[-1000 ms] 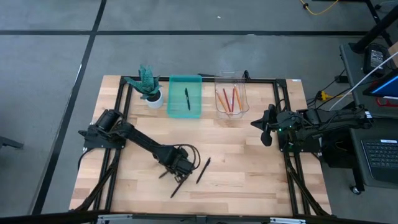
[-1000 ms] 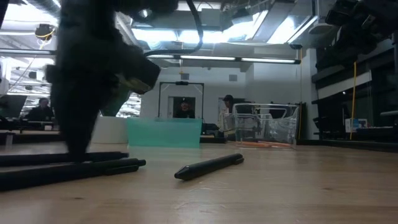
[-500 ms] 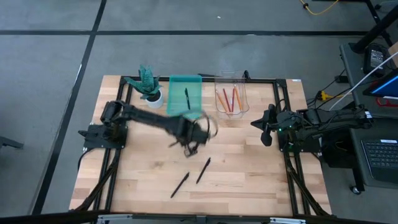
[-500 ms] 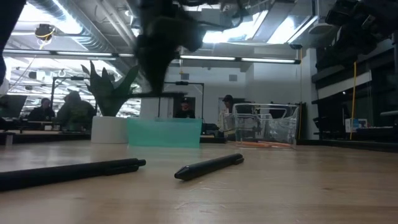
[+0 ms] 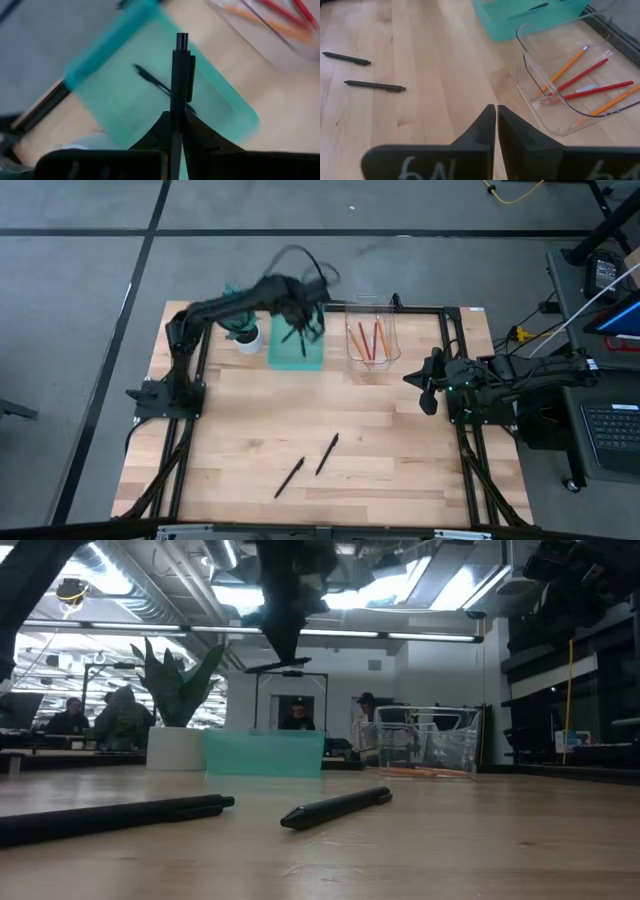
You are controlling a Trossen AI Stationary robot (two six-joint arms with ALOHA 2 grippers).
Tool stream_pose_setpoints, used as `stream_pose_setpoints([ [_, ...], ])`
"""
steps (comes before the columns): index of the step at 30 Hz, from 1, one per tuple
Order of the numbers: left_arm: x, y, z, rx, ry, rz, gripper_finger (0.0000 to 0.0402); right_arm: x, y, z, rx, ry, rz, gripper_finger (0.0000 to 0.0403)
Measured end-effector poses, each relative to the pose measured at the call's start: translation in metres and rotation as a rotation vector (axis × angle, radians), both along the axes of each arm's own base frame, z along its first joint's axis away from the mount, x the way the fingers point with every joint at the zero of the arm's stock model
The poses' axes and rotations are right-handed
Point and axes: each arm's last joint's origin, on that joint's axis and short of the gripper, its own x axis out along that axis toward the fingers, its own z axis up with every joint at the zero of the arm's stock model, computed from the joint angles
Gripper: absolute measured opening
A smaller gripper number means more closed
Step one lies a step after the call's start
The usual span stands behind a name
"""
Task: Sort pens & pencils
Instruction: Put the left black pen into the green bin
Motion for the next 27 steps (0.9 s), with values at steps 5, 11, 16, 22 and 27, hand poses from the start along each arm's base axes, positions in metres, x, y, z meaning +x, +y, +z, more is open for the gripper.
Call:
stream_pose_setpoints([
  [5,-0.017,0.038,-0.002,-0.060,-0.072,0.213,0.0017,0.000,0.000,0.000,0.000,0.000,0.000,0.0021],
  [11,-0.018,0.056,-0.008,-0.067,-0.131,0.332,0.0017,0.000,0.000,0.000,0.000,0.000,0.000,0.0021],
  [16,-0.004,0.059,-0.029,-0.100,-0.108,0.339,0.0017,0.000,0.000,0.000,0.000,0.000,0.000,0.0021],
  [22,0.008,0.067,-0.066,-0.137,-0.009,0.323,0.0018,0.000,0.000,0.000,0.001,-0.001,-0.001,0.0021],
  [27,0.014,0.070,-0.083,-0.151,0.033,0.324,0.0018,0.000,0.000,0.000,0.001,-0.001,-0.001,0.0021],
])
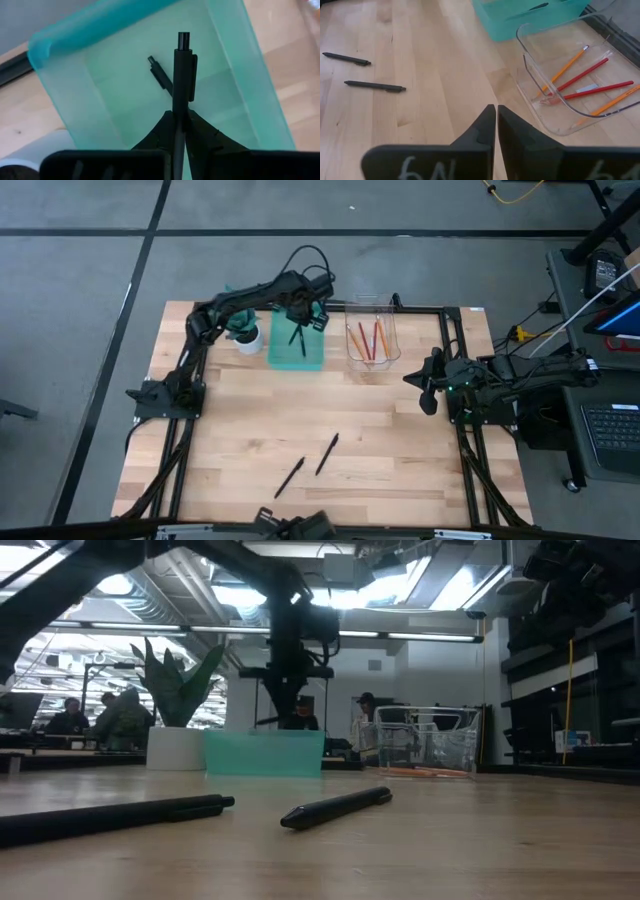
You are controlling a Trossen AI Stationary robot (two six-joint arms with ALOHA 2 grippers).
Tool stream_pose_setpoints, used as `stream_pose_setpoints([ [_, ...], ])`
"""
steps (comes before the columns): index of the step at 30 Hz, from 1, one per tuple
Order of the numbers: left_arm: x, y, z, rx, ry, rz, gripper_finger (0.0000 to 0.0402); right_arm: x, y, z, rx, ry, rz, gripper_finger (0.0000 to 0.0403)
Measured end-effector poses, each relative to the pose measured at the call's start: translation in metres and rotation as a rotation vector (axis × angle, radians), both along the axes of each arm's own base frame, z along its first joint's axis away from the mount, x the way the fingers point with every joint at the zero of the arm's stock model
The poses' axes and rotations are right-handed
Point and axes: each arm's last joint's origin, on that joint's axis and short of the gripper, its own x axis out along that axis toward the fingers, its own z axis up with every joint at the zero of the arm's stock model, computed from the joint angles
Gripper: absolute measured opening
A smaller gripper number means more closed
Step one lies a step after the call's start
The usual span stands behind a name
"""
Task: Sort pens & pencils
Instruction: Put the left black pen into the green bin, then put the black pen into the green bin
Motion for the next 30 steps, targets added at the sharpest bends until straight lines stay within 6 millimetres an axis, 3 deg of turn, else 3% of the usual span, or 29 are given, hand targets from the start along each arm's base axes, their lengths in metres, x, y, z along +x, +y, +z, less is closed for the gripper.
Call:
stream_pose_setpoints([
  [15,0.009,0.003,-0.027,-0.063,0.030,-0.032,0.0022,0.000,0.000,0.000,0.000,0.000,0.000,0.0021],
  [30,0.009,0.004,-0.021,-0.087,-0.022,-0.028,0.0117,0.000,0.000,0.000,0.000,0.000,0.000,0.0021],
])
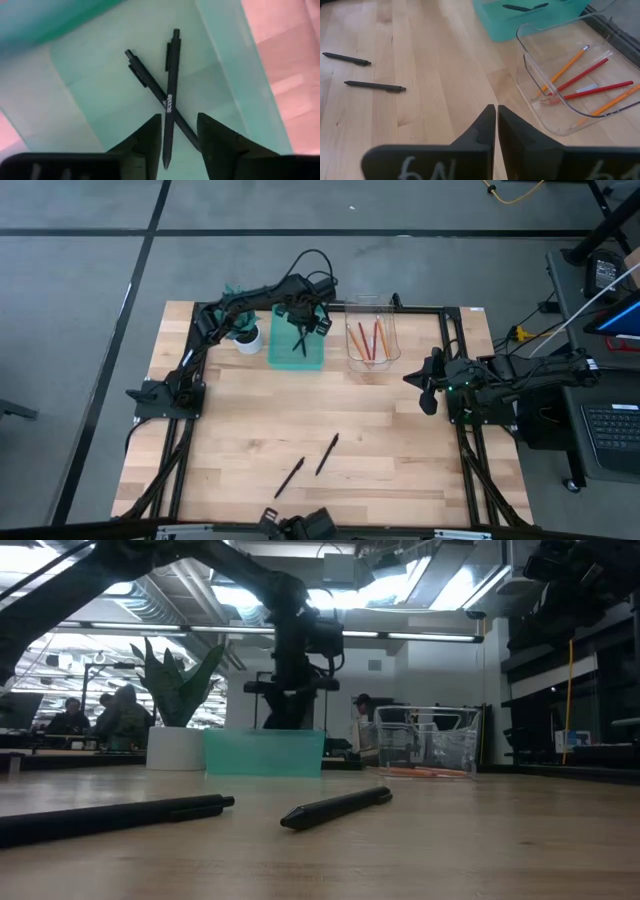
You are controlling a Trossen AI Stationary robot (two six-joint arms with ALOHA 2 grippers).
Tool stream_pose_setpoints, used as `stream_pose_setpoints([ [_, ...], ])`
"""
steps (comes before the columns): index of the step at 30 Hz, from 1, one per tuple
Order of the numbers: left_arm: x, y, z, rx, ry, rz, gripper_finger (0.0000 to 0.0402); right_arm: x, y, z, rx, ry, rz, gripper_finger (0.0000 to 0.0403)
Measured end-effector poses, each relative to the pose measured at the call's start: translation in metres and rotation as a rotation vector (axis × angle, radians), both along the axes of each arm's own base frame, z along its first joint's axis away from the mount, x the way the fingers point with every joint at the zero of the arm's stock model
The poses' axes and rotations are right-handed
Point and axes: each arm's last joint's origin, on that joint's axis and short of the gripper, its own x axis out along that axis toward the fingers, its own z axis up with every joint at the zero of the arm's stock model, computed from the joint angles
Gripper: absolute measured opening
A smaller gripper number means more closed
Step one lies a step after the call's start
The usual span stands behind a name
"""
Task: Sort pens & pencils
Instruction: Put the black pen into the green bin
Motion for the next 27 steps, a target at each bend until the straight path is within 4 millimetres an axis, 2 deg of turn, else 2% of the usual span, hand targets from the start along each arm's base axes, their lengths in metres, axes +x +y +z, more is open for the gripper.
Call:
stream_pose_setpoints([
  [5,0.011,-0.011,0.027,-0.121,-0.148,-0.142,0.0132,0.000,0.000,0.000,0.000,0.001,0.000,0.0021],
  [9,0.028,-0.046,0.053,-0.187,-0.221,-0.302,0.0132,0.000,0.000,0.000,0.003,0.000,-0.002,0.0021],
  [14,0.037,-0.096,0.066,-0.186,-0.129,-0.493,0.0133,0.000,0.000,0.000,0.003,0.000,-0.002,0.0021],
  [21,0.039,-0.162,0.066,-0.179,0.070,-0.680,0.0130,0.000,0.000,0.000,0.012,-0.003,-0.008,0.0021],
  [27,0.044,-0.211,0.055,-0.168,0.126,-0.778,0.0130,0.000,0.000,0.000,0.043,-0.010,-0.029,0.0021],
])
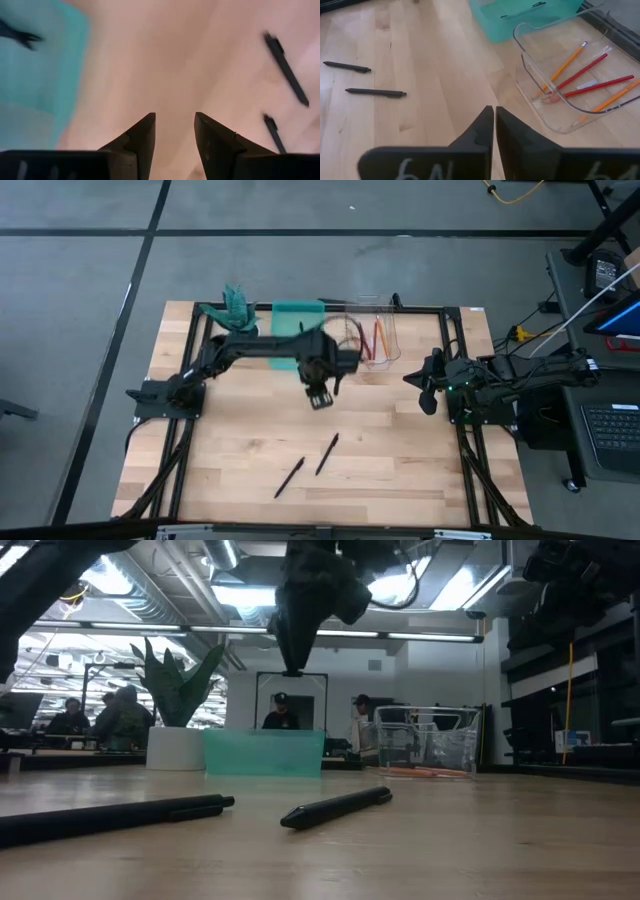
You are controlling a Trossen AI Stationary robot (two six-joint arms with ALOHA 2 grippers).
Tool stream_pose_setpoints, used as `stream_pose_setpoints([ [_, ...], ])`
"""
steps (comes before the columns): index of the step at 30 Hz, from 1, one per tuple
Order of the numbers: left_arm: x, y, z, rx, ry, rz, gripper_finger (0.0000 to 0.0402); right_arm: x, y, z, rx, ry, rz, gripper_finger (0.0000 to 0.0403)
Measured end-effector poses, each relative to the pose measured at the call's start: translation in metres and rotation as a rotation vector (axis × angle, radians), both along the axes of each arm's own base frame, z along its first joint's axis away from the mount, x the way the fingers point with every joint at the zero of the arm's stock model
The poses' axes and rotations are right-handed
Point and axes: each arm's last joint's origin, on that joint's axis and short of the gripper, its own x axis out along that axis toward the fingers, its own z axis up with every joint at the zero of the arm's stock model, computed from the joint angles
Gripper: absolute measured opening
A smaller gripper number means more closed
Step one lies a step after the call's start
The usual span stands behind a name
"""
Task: Sort pens & pencils
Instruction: Put the black pen into the green bin
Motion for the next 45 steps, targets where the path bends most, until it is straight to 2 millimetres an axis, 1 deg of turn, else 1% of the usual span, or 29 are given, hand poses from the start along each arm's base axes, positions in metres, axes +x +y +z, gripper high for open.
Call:
stream_pose_setpoints([
  [3,-0.001,-0.023,-0.008,0.021,0.032,-0.031,0.0130,0.000,0.000,0.000,0.003,-0.001,-0.002,0.0021],
  [6,0.001,-0.040,-0.022,0.070,0.030,0.025,0.0130,0.000,0.000,0.000,0.003,-0.001,-0.002,0.0021],
  [11,0.007,-0.068,-0.052,0.069,-0.029,0.082,0.0130,0.000,0.000,0.000,0.003,-0.002,-0.002,0.0021],
  [14,0.010,-0.081,-0.060,0.033,-0.078,0.109,0.0130,0.000,0.000,0.000,0.003,-0.004,-0.002,0.0021],
  [18,0.019,-0.092,-0.059,0.006,-0.183,0.159,0.0130,0.000,0.000,0.000,0.005,-0.004,-0.003,0.0021],
  [21,0.022,-0.102,-0.058,-0.015,-0.227,0.209,0.0130,0.000,0.000,0.000,0.005,-0.004,-0.003,0.0021],
  [30,0.027,-0.127,-0.071,-0.043,-0.248,0.322,0.0130,0.000,0.000,0.000,0.003,-0.003,-0.003,0.0021],
  [35,0.031,-0.138,-0.089,-0.048,-0.223,0.341,0.0130,0.000,0.000,0.000,0.003,-0.004,-0.003,0.0021],
  [37,0.035,-0.141,-0.096,-0.076,-0.239,0.337,0.0130,0.000,0.000,0.000,0.002,-0.003,-0.002,0.0021],
  [41,0.038,-0.146,-0.111,-0.114,-0.196,0.329,0.0130,0.000,0.000,0.000,0.002,0.002,-0.001,0.0021],
  [45,0.038,-0.148,-0.119,-0.108,-0.170,0.365,0.0130,0.000,0.000,0.000,0.003,0.001,-0.001,0.0021],
])
